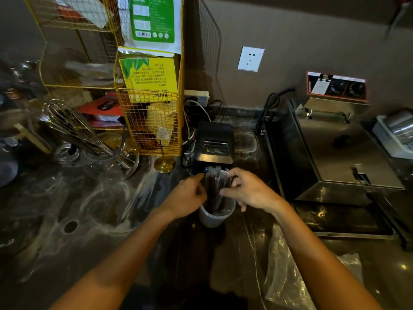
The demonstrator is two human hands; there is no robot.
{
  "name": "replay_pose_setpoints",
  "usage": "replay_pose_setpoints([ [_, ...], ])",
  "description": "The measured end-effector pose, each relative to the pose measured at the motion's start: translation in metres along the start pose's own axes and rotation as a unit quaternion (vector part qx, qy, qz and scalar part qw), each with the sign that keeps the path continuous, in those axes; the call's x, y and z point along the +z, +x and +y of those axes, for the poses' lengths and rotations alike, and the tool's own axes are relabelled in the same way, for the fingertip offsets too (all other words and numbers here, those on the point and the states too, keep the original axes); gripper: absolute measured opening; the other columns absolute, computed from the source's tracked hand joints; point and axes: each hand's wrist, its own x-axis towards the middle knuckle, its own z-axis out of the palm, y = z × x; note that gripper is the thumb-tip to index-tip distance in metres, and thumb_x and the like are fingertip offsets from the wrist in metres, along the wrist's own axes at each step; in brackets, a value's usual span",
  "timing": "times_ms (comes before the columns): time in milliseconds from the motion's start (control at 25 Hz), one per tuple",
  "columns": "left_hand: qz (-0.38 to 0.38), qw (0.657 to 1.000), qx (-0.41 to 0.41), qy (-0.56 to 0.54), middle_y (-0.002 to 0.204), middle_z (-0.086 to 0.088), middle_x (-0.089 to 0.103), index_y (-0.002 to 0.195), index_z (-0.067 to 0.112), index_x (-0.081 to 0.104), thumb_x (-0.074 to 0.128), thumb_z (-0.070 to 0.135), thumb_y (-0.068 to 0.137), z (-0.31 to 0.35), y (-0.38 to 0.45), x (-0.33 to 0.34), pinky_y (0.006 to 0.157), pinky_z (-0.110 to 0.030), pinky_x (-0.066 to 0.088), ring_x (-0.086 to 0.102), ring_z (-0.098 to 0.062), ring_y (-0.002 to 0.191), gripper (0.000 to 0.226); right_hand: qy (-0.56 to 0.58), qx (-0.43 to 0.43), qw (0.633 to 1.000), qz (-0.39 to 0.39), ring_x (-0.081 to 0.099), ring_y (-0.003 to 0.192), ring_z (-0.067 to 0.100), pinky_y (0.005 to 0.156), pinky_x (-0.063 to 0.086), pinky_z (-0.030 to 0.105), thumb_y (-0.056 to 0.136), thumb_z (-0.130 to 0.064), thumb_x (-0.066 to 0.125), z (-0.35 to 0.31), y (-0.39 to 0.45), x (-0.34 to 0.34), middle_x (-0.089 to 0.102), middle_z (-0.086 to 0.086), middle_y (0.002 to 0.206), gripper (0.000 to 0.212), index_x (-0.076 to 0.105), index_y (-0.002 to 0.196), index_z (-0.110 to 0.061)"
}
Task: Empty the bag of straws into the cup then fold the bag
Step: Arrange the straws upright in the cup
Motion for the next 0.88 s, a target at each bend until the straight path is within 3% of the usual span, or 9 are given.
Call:
replay_pose_setpoints([
  [160, 0.029, 0.999, -0.010, -0.025, 0.114, 0.006, 0.060, 0.157, 0.029, 0.036, 0.070, 0.017, 0.093, -0.006, -0.012, 0.000, 0.074, -0.022, 0.060, 0.070, -0.009, 0.089, 0.074, 0.021, -0.024, 0.995, 0.096, 0.056, 0.043, 0.007, 0.054, 0.055, 0.036, 0.098, -0.028, 0.068, 0.007, -0.012, -0.016, 0.070, 0.014, 0.082, 0.037, 0.057, 0.132, -0.022],
  [240, 0.005, 1.000, -0.007, -0.013, 0.122, 0.008, 0.050, 0.158, 0.033, 0.030, 0.078, 0.023, 0.086, -0.002, -0.016, 0.002, 0.074, -0.018, 0.056, 0.064, -0.007, 0.091, 0.087, 0.012, -0.035, 0.992, 0.119, 0.057, 0.046, 0.009, 0.063, 0.059, 0.045, 0.098, -0.023, 0.068, 0.013, -0.011, -0.020, 0.067, 0.003, 0.078, 0.045, 0.054, 0.140, -0.019],
  [280, -0.011, 1.000, -0.001, 0.007, 0.123, 0.011, 0.047, 0.157, 0.037, 0.028, 0.082, 0.032, 0.081, 0.000, -0.018, 0.004, 0.083, -0.020, 0.054, 0.059, -0.005, 0.097, 0.094, -0.006, -0.025, 0.993, 0.116, 0.060, 0.050, 0.010, 0.066, 0.060, 0.045, 0.097, -0.019, 0.068, 0.017, -0.009, -0.020, 0.066, 0.000, 0.080, 0.051, 0.050, 0.145, -0.019],
  [400, -0.013, 0.998, 0.016, 0.066, 0.138, 0.014, 0.052, 0.154, 0.042, 0.028, 0.083, 0.056, 0.069, 0.001, -0.018, 0.016, 0.107, -0.030, 0.041, 0.043, -0.003, 0.124, 0.103, -0.085, 0.032, 0.995, 0.042, 0.068, 0.072, 0.020, 0.055, 0.058, 0.029, 0.095, -0.011, 0.068, 0.026, -0.013, -0.021, 0.066, 0.000, 0.093, 0.066, 0.039, 0.154, -0.019],
  [520, 0.008, 0.996, 0.021, 0.090, 0.144, 0.010, 0.052, 0.154, 0.036, 0.030, 0.087, 0.052, 0.068, 0.002, -0.012, 0.026, 0.110, -0.033, 0.040, 0.041, -0.009, 0.134, 0.104, -0.106, 0.085, 0.987, -0.085, 0.063, 0.076, 0.015, 0.049, 0.050, 0.021, 0.089, -0.015, 0.077, 0.030, -0.024, -0.017, 0.063, -0.001, 0.101, 0.087, 0.026, 0.159, -0.022],
  [600, 0.015, 0.992, 0.017, 0.127, 0.143, 0.005, 0.050, 0.155, 0.031, 0.028, 0.089, 0.052, 0.065, 0.006, -0.008, 0.030, 0.112, -0.038, 0.044, 0.046, -0.015, 0.134, 0.111, -0.098, 0.074, 0.988, -0.097, 0.062, 0.070, 0.009, 0.047, 0.047, 0.020, 0.086, -0.019, 0.081, 0.032, -0.026, -0.010, 0.062, 0.000, 0.100, 0.096, 0.021, 0.161, -0.024],
  [680, 0.024, 0.988, 0.008, 0.151, 0.142, 0.001, 0.049, 0.157, 0.026, 0.027, 0.090, 0.050, 0.065, 0.009, -0.003, 0.034, 0.112, -0.040, 0.046, 0.049, -0.018, 0.133, 0.113, -0.058, 0.037, 0.997, -0.047, 0.061, 0.056, 0.004, 0.044, 0.043, 0.016, 0.087, -0.019, 0.080, 0.033, -0.021, -0.002, 0.065, 0.002, 0.091, 0.087, 0.028, 0.157, -0.022],
  [760, 0.034, 0.991, 0.011, 0.131, 0.143, 0.000, 0.051, 0.153, 0.026, 0.035, 0.088, 0.045, 0.070, 0.010, 0.001, 0.035, 0.112, -0.040, 0.047, 0.050, -0.018, 0.133, 0.101, 0.006, 0.003, 1.000, 0.010, 0.057, 0.044, 0.001, 0.041, 0.041, 0.014, 0.091, -0.013, 0.077, 0.031, -0.013, 0.005, 0.064, -0.002, 0.076, 0.070, 0.040, 0.150, -0.019],
  [880, 0.039, 0.993, 0.036, 0.104, 0.136, 0.003, 0.057, 0.143, 0.027, 0.050, 0.086, 0.039, 0.076, 0.011, 0.007, 0.031, 0.105, -0.038, 0.051, 0.057, -0.016, 0.125, 0.078, 0.064, -0.021, 0.997, 0.040, 0.048, 0.038, 0.005, 0.038, 0.037, 0.025, 0.095, -0.015, 0.073, 0.030, -0.004, 0.012, 0.061, -0.011, 0.060, 0.037, 0.059, 0.128, -0.019],
])
